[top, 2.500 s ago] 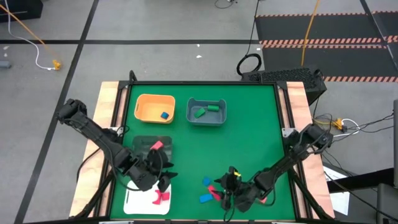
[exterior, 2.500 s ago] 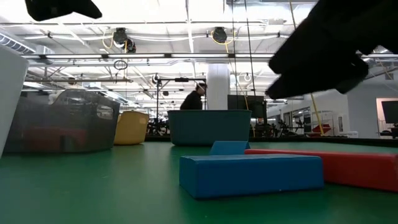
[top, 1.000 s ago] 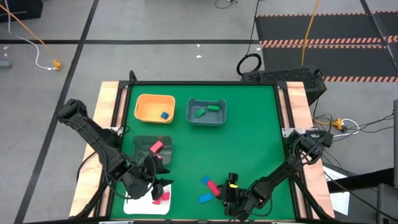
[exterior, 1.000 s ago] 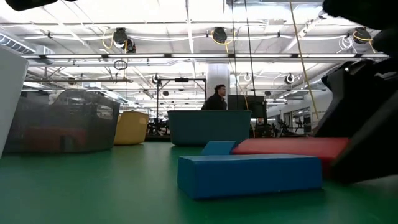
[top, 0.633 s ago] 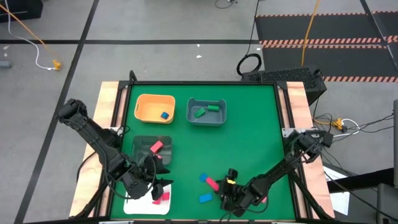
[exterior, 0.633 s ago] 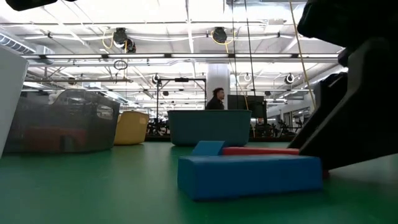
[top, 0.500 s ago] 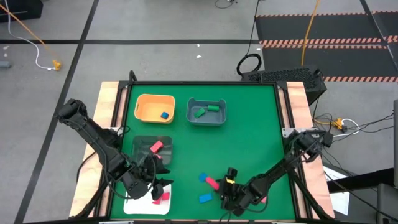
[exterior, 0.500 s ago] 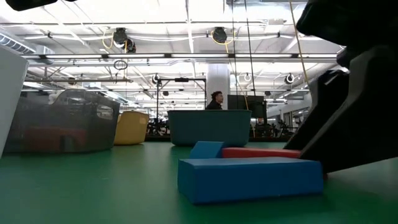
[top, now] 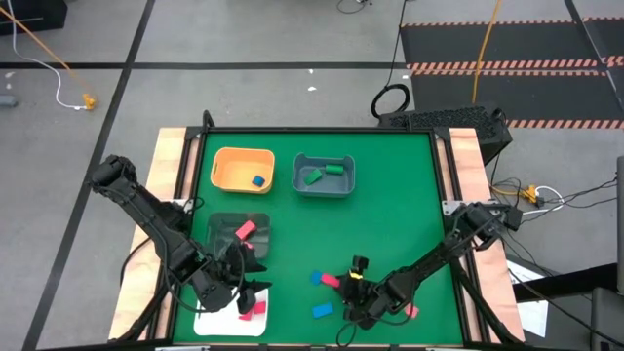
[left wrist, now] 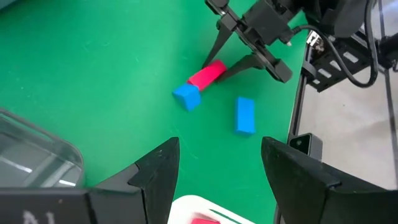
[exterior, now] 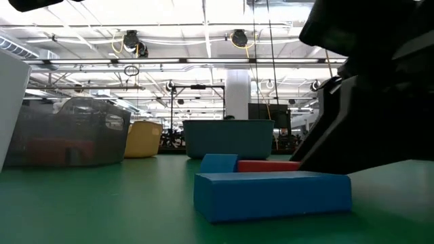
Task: Sort & place blocks by color
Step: Put the red rectangular block into the white bin
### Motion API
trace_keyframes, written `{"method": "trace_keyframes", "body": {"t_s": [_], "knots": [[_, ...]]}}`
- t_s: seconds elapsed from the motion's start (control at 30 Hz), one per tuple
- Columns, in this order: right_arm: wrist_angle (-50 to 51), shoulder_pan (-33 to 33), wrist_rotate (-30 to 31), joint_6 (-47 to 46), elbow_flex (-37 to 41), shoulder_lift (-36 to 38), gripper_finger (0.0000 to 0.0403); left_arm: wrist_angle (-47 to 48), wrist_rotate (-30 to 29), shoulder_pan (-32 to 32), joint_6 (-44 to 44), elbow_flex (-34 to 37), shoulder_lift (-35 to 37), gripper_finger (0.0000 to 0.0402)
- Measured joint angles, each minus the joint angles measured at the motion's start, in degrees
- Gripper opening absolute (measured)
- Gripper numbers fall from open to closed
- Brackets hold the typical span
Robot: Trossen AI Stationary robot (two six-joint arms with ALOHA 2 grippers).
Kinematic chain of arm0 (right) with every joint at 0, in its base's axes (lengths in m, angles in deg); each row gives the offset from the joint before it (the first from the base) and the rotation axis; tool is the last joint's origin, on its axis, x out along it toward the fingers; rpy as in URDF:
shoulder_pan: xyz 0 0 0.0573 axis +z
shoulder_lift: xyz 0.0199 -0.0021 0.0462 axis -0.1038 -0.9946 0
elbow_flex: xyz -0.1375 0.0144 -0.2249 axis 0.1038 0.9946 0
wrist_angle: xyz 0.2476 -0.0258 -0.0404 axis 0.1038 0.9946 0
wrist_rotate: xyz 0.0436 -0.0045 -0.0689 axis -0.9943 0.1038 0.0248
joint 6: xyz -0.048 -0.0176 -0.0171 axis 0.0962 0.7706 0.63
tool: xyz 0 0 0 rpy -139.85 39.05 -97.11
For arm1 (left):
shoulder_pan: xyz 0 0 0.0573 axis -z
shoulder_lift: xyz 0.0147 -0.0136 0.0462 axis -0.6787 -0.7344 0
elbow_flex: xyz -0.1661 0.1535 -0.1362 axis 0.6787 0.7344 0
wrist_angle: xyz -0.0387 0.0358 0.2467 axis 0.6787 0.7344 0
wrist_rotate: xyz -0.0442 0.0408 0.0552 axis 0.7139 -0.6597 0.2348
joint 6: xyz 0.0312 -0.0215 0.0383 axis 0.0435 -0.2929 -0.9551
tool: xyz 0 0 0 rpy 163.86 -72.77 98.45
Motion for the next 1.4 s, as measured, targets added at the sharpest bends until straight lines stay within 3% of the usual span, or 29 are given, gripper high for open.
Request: {"method": "trace_keyframes", "body": {"t_s": [0.13, 0.43, 0.6, 0.77, 0.93, 1.03, 1.13, 1.4], "knots": [[0.2, -0.8, -1.3, 0.2, 0.0, 0.0, 0.0090, 0.0, 0.1, 0.0, -2.1, 0.0, 0.0, 0.0227], [4.2, -2.8, -4.5, 7.0, 0.3, 3.5, 0.0089, -0.5, 0.1, -2.4, -2.8, 0.0, 0.0, 0.0227], [3.5, -4.5, 0.2, 13.8, 0.3, 9.7, 0.0089, -4.0, -0.1, -4.6, -2.8, 0.0, 0.0, 0.0227], [-4.0, -6.0, 5.9, 26.4, 0.3, 12.5, 0.0089, -9.8, -4.5, -6.6, -3.0, 0.0, 0.0, 0.0227], [-16.7, -7.7, 6.5, 41.4, 0.2, 12.9, 0.0089, -13.6, -8.7, -8.0, -3.2, 0.0, 0.0, 0.0227], [-20.8, -8.7, 6.7, 47.6, 0.2, 12.9, 0.0089, -14.2, -8.9, -8.8, -1.6, 0.0, 0.0, 0.0227], [-24.8, -9.3, 10.7, 53.6, 0.2, 13.0, 0.0089, -14.2, -9.0, -9.2, 0.0, 0.0, 0.0, 0.0227], [-36.0, -10.7, 10.3, 66.0, 0.2, 13.0, 0.0089, -14.1, -9.0, -10.4, 1.8, 0.1, -1.4, 0.0227]]}}
